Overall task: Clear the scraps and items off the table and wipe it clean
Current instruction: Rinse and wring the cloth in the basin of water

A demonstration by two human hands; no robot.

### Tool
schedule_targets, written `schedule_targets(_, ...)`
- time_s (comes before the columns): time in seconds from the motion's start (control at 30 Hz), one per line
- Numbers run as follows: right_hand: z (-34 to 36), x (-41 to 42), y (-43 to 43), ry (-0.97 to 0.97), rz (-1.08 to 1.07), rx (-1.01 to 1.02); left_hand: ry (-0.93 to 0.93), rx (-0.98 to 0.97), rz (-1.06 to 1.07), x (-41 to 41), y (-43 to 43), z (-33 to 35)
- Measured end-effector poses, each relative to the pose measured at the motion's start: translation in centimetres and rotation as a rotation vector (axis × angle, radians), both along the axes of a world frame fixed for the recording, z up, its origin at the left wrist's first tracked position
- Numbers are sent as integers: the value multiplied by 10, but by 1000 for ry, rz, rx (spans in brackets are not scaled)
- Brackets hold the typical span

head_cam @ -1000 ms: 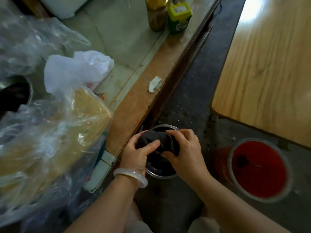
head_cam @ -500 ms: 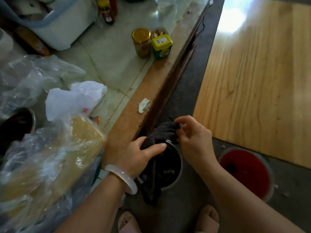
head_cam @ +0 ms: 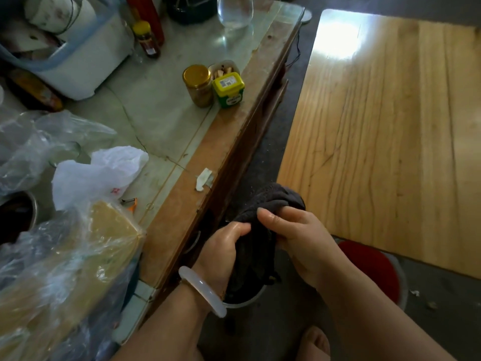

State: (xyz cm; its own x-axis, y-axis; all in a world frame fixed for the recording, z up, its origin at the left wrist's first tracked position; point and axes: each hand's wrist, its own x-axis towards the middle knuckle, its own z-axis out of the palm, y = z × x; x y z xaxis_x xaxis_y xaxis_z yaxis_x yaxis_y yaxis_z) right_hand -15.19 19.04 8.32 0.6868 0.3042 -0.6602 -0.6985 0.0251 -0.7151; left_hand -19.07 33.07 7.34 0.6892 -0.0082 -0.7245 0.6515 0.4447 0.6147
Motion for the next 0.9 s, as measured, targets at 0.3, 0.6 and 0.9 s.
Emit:
schedule_targets(0.3, 27, 29, -47, -42, 131, -157, 3, 204, 154, 20, -31, 0)
schedule_targets(0.6, 42, 45, -101, -62, -152, 84, -50, -10, 31, 43, -60, 30)
schedule_targets(0.9, 58, 55, -152, -237, -253, 38, -229, 533, -163, 72, -88, 35)
